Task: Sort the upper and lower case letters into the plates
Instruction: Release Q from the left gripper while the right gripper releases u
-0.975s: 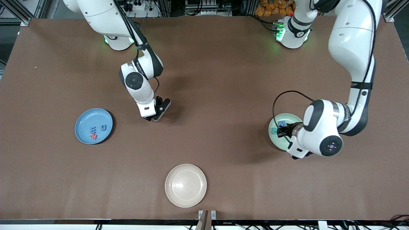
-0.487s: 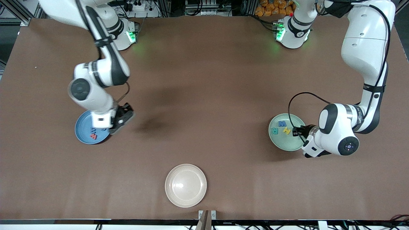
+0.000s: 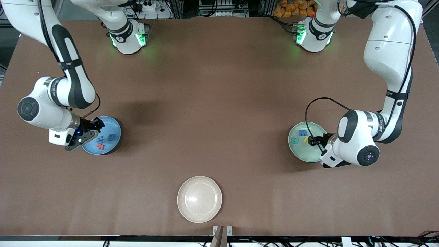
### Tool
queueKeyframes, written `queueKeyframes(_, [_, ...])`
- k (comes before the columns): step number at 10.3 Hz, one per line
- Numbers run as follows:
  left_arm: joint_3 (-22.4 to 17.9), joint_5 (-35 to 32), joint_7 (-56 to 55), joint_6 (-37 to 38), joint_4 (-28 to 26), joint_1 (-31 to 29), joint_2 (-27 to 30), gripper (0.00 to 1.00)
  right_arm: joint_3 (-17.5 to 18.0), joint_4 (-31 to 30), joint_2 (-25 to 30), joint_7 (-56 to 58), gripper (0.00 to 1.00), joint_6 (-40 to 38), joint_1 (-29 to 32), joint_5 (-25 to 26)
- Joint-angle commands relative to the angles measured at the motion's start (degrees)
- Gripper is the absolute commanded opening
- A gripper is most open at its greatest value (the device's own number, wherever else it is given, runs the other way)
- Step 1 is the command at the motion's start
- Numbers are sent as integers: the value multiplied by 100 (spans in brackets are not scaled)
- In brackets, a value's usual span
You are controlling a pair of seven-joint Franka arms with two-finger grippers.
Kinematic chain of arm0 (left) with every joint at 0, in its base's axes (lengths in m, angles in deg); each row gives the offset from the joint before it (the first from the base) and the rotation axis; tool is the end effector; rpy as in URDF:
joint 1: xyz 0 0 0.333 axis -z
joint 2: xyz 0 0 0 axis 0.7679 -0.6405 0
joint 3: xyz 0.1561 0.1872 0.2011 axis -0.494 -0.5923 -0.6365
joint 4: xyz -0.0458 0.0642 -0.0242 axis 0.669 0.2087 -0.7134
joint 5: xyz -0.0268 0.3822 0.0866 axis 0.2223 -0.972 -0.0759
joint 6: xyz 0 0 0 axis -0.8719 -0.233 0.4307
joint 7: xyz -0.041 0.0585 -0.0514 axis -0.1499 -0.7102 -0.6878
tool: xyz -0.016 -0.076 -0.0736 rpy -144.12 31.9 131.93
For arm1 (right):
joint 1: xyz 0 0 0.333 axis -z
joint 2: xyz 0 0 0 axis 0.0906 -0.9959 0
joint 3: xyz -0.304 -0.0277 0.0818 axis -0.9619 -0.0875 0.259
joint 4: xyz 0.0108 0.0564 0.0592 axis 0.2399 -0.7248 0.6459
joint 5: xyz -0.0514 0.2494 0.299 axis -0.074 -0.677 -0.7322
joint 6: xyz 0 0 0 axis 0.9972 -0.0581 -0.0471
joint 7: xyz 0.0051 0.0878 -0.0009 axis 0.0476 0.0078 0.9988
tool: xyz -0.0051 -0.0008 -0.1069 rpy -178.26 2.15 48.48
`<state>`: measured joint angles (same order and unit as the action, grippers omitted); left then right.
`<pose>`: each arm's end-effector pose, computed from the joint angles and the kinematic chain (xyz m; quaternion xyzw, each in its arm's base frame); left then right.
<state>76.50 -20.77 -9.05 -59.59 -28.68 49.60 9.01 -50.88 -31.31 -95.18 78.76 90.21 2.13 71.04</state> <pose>0.6517 -0.0815 0.2069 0.9739 0.0705 -0.2158 0.0034 0.5789 -0.0563 0.2576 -0.9604 -0.2748 0.0426 0.0185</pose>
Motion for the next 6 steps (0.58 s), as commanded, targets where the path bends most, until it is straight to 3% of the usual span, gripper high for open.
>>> queueKeyframes(1, [22, -64, -41, -70, -121, 31, 208, 100, 92, 111, -116, -97, 99, 78, 61, -23])
queueKeyframes(3, [22, -73, -94, -70, -77, 83, 462, 100, 92, 190, -152, -133, 100, 26, 43, -58])
queueKeyframes(6, [13, -143, -67, -70, 239, 382, 962, 100, 92, 208, -91, -1063, 100, -35, 26, -50])
